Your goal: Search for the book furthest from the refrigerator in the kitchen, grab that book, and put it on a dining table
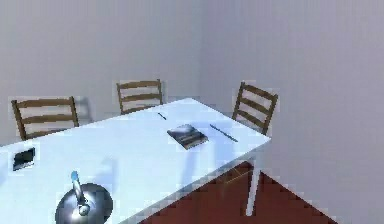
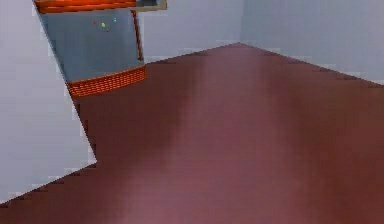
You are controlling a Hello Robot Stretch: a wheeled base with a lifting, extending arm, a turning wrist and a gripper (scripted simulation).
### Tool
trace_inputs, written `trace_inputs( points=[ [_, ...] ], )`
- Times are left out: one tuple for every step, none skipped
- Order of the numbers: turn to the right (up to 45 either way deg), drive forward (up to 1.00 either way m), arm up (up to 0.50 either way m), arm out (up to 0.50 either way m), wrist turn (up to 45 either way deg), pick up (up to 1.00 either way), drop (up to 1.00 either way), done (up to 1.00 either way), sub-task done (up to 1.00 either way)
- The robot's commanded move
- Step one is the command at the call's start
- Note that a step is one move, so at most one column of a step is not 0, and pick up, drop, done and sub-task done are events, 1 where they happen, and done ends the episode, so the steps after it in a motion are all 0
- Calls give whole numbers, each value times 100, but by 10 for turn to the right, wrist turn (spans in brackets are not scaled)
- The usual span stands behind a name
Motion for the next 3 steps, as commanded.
trace_inputs(
  points=[
    [450,0,0,0,0,0,0,0,0],
    [330,0,0,0,0,0,0,0,0],
    [0,100,0,0,0,0,0,0,0]
  ],
)
